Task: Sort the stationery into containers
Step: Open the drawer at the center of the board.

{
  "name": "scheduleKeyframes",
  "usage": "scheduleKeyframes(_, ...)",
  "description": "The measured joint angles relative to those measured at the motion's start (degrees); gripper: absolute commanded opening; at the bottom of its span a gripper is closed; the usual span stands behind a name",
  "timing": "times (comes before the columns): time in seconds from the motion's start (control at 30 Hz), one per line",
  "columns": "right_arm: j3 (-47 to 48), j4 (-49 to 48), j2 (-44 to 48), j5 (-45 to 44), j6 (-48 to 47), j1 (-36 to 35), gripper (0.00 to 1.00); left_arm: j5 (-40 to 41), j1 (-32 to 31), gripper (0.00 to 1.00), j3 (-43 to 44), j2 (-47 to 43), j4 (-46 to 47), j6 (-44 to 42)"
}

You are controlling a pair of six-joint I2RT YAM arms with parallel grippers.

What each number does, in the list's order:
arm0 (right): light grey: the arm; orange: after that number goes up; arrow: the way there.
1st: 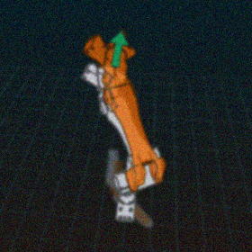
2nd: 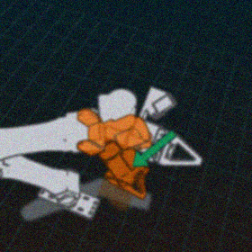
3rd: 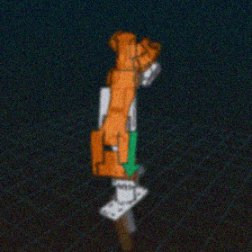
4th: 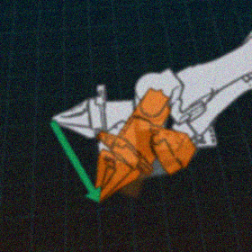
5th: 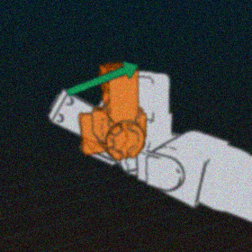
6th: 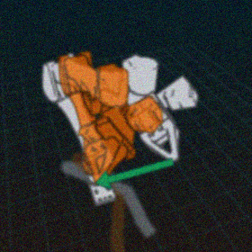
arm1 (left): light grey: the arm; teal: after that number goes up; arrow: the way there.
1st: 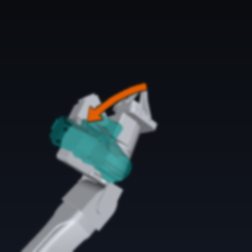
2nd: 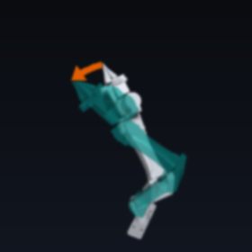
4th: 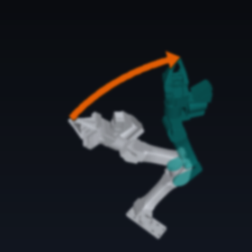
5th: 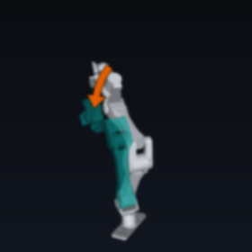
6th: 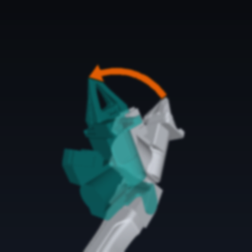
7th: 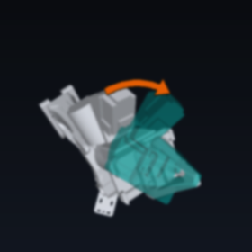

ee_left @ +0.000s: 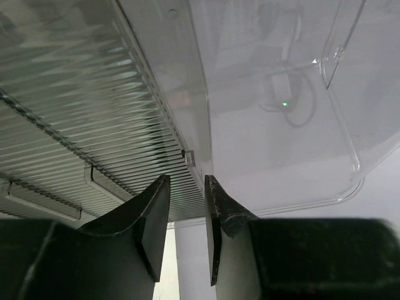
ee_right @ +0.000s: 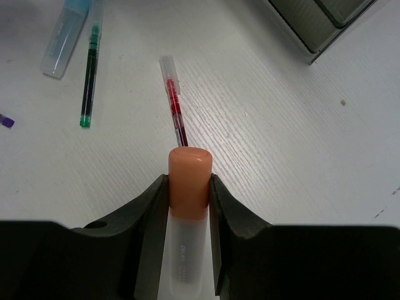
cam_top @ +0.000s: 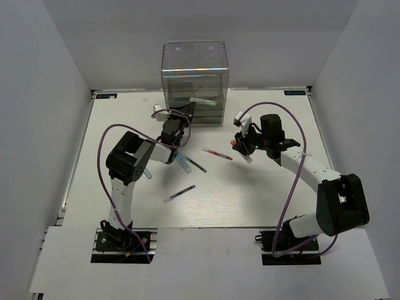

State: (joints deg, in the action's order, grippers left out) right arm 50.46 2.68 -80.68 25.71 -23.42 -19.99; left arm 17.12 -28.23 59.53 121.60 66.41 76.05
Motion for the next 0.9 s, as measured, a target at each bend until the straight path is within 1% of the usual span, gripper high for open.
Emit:
scheduleKeyframes(0.37, -1.1, 0.0, 1.1, 0.0, -0.8, 0.0, 0.0, 1.9, 0.0, 0.37, 0.9, 1.7, 4.1, -0.1)
scheduleKeyframes(0.53, -1.5, 0.1, 1.6, 0.2, -1.0, 0.0, 0.0, 2.2, 0.0, 0.34, 1.9, 2.8, 4.4, -0.2)
scheduleKeyframes(0.6, -1.5, 0.1, 1.6, 0.2, -1.0, 0.0, 0.0, 2.3, 0.0, 0.34, 2.0, 2.8, 4.4, -0.2)
scheduleKeyframes(0.8, -1.5, 0.1, 1.6, 0.2, -1.1, 0.0, 0.0, 2.8, 0.0, 0.19, 2.1, 2.8, 4.7, -0.2)
scheduleKeyframes(0.83, -1.5, 0.1, 1.6, 0.2, -1.1, 0.0, 0.0, 2.9, 0.0, 0.13, 2.1, 2.8, 4.7, -0.2)
scheduleKeyframes(0.9, -1.5, 0.1, 1.6, 0.2, -1.2, 0.0, 0.0, 3.0, 0.0, 0.09, 2.1, 2.9, 4.7, -0.2)
